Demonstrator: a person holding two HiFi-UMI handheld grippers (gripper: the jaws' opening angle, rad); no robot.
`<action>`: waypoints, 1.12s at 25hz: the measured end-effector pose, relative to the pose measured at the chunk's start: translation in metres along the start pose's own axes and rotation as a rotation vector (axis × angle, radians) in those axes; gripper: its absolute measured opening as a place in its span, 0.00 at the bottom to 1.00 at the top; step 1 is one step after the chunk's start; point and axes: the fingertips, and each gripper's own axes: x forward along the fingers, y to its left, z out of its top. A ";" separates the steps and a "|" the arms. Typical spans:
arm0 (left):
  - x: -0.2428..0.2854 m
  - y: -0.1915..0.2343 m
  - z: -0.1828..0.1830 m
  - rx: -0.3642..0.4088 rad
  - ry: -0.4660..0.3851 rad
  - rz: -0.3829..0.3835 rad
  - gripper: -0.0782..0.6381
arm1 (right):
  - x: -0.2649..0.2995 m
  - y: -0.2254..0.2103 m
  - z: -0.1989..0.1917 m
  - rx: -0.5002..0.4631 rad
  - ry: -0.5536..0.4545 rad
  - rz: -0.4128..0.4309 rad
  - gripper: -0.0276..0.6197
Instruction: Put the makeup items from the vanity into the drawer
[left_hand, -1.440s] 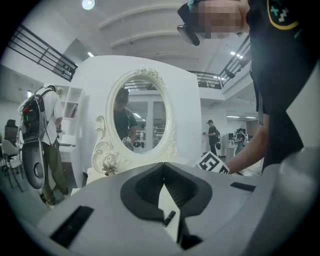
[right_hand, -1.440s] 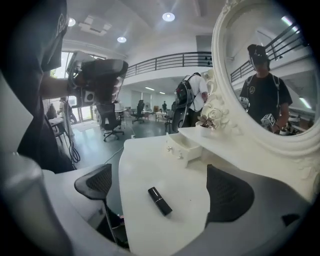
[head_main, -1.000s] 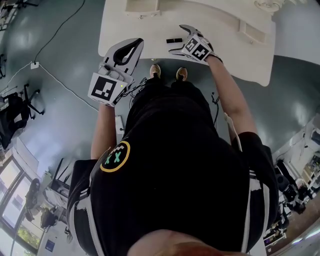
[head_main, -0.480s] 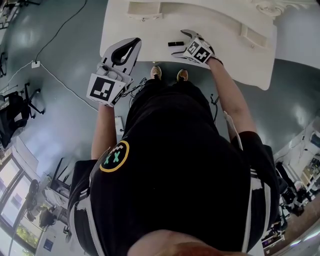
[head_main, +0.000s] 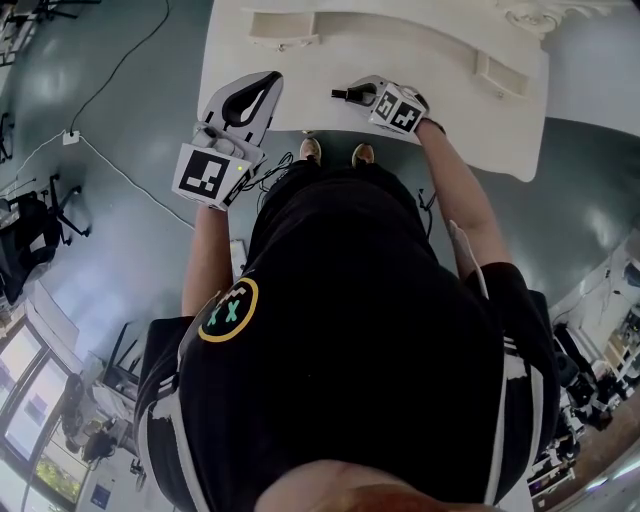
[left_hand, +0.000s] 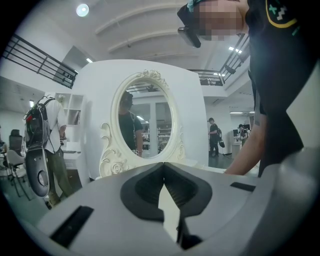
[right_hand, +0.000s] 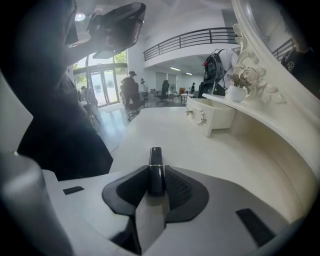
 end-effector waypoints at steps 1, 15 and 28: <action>0.000 0.001 0.001 0.001 -0.003 0.003 0.14 | 0.000 0.001 0.000 -0.002 0.001 0.002 0.23; 0.003 0.011 -0.002 0.006 0.008 0.037 0.14 | -0.014 -0.017 0.055 -0.034 -0.124 -0.029 0.23; -0.029 0.036 -0.011 -0.036 0.006 0.123 0.14 | -0.006 -0.116 0.194 -0.170 -0.237 -0.159 0.23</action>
